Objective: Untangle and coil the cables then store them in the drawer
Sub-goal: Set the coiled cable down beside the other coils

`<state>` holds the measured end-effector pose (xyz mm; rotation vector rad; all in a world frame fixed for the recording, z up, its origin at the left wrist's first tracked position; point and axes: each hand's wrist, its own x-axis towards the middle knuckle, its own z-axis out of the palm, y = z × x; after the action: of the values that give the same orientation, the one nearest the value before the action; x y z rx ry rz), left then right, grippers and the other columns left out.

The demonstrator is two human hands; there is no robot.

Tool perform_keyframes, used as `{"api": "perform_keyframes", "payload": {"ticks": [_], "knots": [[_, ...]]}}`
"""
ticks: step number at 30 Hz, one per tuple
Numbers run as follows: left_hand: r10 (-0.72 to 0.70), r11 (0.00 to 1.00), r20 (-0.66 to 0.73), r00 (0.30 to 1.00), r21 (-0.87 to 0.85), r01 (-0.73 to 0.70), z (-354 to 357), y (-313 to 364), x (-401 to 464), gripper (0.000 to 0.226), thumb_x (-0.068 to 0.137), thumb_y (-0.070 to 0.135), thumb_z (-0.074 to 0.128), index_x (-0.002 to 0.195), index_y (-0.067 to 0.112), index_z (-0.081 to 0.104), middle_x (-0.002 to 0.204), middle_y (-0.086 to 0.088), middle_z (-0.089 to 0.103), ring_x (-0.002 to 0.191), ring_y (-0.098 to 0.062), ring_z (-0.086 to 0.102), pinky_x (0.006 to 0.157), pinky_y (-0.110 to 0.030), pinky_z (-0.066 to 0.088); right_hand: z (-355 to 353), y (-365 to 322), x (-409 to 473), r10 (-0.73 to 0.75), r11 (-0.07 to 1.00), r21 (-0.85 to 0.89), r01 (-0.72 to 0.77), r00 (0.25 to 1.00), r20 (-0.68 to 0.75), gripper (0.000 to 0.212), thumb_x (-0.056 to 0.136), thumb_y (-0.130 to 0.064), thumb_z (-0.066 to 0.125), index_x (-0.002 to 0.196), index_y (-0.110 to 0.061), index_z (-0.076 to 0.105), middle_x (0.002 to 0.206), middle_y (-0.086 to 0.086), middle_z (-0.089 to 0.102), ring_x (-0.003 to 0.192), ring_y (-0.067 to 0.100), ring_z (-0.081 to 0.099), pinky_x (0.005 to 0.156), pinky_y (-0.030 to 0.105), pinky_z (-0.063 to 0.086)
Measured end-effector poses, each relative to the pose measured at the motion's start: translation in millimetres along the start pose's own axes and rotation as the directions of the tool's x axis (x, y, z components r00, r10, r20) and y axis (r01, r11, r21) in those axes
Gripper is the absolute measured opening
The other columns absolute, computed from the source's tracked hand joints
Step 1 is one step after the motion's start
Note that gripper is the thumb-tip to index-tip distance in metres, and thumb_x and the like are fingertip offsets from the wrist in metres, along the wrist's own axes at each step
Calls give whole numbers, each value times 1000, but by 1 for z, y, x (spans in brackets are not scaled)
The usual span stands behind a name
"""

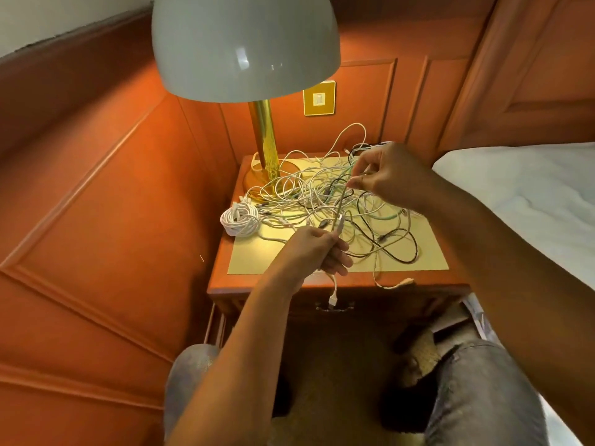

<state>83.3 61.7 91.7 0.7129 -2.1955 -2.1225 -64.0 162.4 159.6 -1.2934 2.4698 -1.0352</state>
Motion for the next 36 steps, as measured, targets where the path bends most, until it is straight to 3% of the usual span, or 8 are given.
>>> {"api": "perform_keyframes", "payload": {"ticks": [7,9,12,18,23,28,32,36], "knots": [[-38,945,-205,978,-326,-32,8,-8,14,33,104,16,38,90,1,64,68,-6,72,63,-17,70,59,-23,54,26,-20,-57,33,999,9,-32,993,-115,11,91,-18,65,81,-20,67,61,-11,54,52,2,46,50,17,31],[-84,879,-202,976,-476,-23,4,-8,14,32,103,15,38,92,1,64,71,-7,73,67,-17,71,67,-26,55,46,-20,-81,87,986,152,-72,992,-92,17,95,-12,57,89,-25,66,61,-8,55,46,2,46,44,12,31],[-102,774,-168,981,-633,-28,-7,-3,13,30,101,10,35,97,-3,62,78,-11,74,72,-20,72,72,-29,57,78,-13,-109,187,890,422,-172,982,5,28,98,-7,48,103,-30,62,71,9,60,54,13,53,51,25,43],[-144,713,-150,978,-701,-2,-10,11,3,32,97,6,31,92,-2,62,72,-10,73,66,-21,72,69,-29,57,124,11,-123,283,711,635,-303,950,136,17,101,-19,48,98,-16,64,73,3,56,54,4,48,51,17,39],[-112,707,-152,982,-706,-29,-14,17,-3,30,98,11,36,92,-1,63,67,-8,71,61,-19,70,66,-27,58,139,21,-123,308,578,708,-405,912,270,46,98,-40,46,86,2,62,53,3,47,41,13,37,38,24,28],[-51,678,-182,982,-728,-100,-15,16,-6,33,103,13,37,87,0,63,55,-1,60,49,-12,61,55,-23,56,140,35,-106,245,401,775,-488,873,422,28,103,-12,41,100,-1,66,67,3,51,54,11,40,52,24,34],[29,690,-165,986,-710,-139,-10,18,-12,29,102,10,40,86,-1,62,56,-1,55,47,-7,52,48,-17,48,125,43,-78,312,656,593,-468,883,351,30,101,-24,49,92,-2,67,61,5,49,48,13,41,47,26,37],[162,800,-149,976,-559,-218,-12,20,-13,31,102,9,39,85,-2,63,53,0,52,45,-7,47,46,-16,42,97,44,-36,400,874,200,-442,890,219,59,85,-56,60,82,3,67,55,4,46,46,15,39,46,24,33]]}}
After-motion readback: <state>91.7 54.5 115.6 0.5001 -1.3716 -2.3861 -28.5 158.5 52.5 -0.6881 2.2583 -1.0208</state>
